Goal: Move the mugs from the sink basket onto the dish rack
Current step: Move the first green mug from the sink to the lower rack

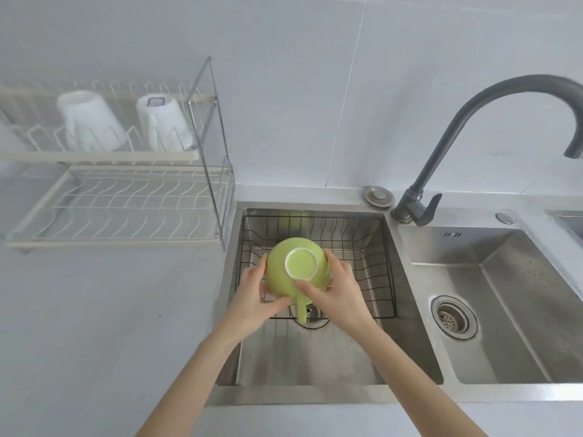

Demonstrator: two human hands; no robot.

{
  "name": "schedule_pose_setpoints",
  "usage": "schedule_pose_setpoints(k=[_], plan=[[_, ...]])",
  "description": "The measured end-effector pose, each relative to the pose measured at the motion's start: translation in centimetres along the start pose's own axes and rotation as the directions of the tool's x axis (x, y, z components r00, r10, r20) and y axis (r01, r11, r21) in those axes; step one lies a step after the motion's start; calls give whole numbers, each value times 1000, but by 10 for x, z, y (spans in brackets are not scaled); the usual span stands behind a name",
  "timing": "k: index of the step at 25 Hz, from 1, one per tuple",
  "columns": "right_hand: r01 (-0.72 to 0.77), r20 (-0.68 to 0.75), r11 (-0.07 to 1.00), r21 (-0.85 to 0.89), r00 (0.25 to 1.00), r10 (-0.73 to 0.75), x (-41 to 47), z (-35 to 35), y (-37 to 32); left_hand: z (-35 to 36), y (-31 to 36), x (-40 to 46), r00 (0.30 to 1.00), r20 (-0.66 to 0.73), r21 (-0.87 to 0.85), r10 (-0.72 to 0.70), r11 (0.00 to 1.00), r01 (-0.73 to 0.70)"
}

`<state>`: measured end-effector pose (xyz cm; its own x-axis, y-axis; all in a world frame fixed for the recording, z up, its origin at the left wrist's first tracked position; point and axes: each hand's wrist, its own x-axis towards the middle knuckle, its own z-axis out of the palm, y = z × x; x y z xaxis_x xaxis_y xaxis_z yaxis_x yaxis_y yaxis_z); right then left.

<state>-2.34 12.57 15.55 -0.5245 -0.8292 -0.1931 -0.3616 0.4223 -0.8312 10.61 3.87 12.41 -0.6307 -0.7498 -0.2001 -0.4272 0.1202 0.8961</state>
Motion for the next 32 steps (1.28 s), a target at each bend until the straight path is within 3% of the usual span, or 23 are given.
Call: schedule_pose_setpoints(k=[9, 19, 32], plan=[[9, 31, 999, -43, 999, -7, -10, 92, -47, -90, -43, -30, 1000, -10, 133, 0, 991, 1], [80, 34, 991, -103, 996, -76, 12, 180, -109, -184, -87, -27, 985, -159, 217, 71, 976, -36], [-23, 17, 971, -236, 999, 28, 104, 202, -172, -259, -80, 71, 995, -44, 301, 89, 951, -71]])
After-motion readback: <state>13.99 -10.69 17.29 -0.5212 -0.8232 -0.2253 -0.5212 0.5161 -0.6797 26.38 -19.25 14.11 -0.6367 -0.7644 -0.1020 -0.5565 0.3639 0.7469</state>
